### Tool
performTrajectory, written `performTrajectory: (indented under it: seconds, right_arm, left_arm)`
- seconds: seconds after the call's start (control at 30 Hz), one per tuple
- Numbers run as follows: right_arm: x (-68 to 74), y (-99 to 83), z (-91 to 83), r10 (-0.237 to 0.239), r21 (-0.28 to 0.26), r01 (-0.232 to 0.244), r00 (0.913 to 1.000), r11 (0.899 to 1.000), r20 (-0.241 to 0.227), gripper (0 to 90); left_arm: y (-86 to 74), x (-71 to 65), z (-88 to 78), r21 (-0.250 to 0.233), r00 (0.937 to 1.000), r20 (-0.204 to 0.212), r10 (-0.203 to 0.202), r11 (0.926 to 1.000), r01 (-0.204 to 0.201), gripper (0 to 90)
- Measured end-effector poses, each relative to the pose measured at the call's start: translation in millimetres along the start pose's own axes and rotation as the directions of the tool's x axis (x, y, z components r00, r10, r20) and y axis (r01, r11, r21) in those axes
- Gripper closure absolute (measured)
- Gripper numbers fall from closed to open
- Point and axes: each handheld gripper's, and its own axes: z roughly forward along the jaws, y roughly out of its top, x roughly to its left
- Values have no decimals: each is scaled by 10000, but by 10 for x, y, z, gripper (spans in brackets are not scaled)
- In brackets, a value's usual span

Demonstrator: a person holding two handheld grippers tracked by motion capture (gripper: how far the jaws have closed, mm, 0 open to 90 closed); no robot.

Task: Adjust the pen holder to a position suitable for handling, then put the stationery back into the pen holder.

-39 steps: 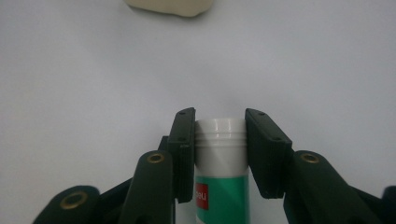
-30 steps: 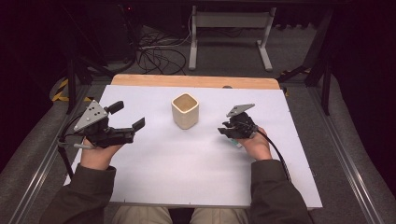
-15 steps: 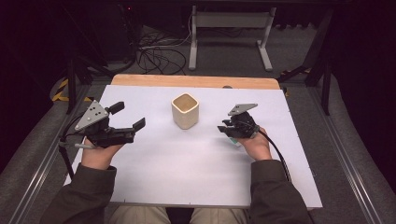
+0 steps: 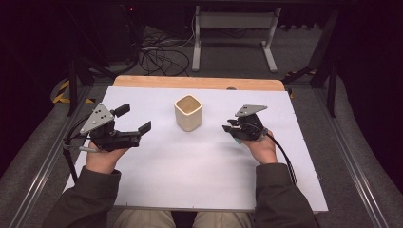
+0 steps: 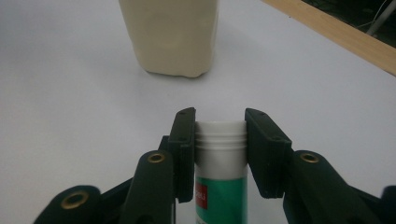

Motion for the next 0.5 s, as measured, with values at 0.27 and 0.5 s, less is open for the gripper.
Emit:
performTrajectory:
  seconds: [0.27,0.5]
  right_arm:
    - [16,39,-91,48,-514,-43,9999,9987,92,659]
    - [46,78,-167,78,-1206,-77,10000,9927,-3,659]
  left_arm:
    - [-26,-51,68,99,9998,167,47,9999,-49,67]
    - [-62,-130,162,93,9990,436,128,9999,-133,71]
